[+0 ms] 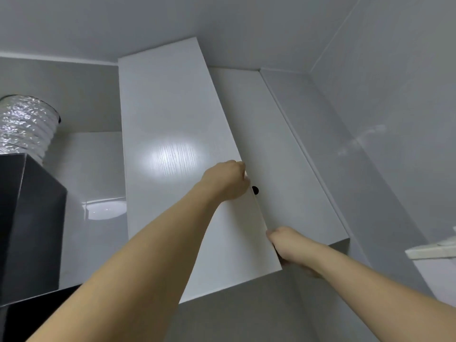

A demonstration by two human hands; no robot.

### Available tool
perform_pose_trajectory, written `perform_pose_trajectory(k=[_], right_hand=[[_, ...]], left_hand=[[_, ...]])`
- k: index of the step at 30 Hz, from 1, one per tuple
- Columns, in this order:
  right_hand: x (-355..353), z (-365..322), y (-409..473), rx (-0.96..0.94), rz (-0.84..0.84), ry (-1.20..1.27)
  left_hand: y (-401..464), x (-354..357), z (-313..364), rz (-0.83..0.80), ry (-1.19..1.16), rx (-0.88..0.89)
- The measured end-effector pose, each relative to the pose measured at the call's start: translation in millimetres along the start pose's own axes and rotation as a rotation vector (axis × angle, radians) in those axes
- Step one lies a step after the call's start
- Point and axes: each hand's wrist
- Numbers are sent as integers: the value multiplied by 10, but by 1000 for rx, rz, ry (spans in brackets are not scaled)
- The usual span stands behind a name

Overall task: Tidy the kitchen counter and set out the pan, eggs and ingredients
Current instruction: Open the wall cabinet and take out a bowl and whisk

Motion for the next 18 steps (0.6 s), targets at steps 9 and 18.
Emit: perform_pose_trajectory(k=[9, 18], right_hand=[[-226, -252, -646, -185, 22, 72], [-219, -780, -1479, -261, -65, 277]], left_hand=[[-149, -592, 102, 160, 247, 8], [-614, -1329, -110, 243, 134, -101]])
Point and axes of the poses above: each hand's wrist, its own y-axis towards the middle knuckle, its own x-axis out of the palm, z = x × y, and after that the axes turned 7 degrees about z, right-handed
